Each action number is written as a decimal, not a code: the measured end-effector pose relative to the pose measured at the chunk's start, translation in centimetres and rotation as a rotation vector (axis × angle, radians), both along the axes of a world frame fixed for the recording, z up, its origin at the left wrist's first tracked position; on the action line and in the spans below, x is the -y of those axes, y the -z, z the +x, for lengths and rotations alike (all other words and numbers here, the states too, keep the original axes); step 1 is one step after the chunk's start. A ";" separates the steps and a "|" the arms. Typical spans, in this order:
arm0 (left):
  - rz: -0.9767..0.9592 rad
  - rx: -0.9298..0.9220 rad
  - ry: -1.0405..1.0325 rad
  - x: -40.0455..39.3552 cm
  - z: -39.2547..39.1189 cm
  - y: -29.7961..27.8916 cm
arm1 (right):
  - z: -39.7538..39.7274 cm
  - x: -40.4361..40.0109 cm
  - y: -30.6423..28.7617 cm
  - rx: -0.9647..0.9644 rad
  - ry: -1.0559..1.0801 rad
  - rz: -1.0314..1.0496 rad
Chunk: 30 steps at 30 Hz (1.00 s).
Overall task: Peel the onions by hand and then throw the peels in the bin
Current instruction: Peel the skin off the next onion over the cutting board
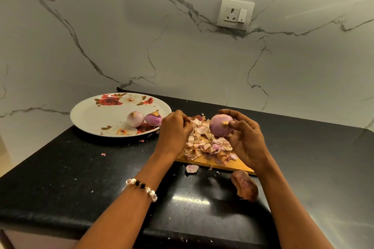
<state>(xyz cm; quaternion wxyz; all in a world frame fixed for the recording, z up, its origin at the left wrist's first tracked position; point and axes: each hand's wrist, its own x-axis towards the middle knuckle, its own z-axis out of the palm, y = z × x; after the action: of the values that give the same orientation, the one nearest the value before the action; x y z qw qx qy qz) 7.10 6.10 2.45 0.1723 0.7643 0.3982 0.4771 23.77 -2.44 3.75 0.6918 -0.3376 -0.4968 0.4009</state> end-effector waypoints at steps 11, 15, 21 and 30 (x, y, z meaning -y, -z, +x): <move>-0.224 0.180 0.435 1.2 -0.1 -0.8 | -0.3 0.1 0.1 0.094 0.045 -0.037; -0.211 0.174 0.435 1.1 -0.3 -0.6 | -0.2 0.1 0.2 0.169 0.062 -0.057; -0.300 0.166 0.470 1.0 -0.6 -0.7 | -0.2 0.3 0.2 0.227 0.051 -0.090; -0.281 0.215 0.433 1.2 -0.3 -0.5 | -0.4 0.4 0.1 0.187 0.025 -0.082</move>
<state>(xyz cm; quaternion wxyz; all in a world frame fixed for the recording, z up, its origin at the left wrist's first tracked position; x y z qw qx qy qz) 6.81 4.86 3.00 0.4158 0.7450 0.2675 0.4477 23.40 -2.87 3.70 0.6329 -0.4078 -0.5382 0.3789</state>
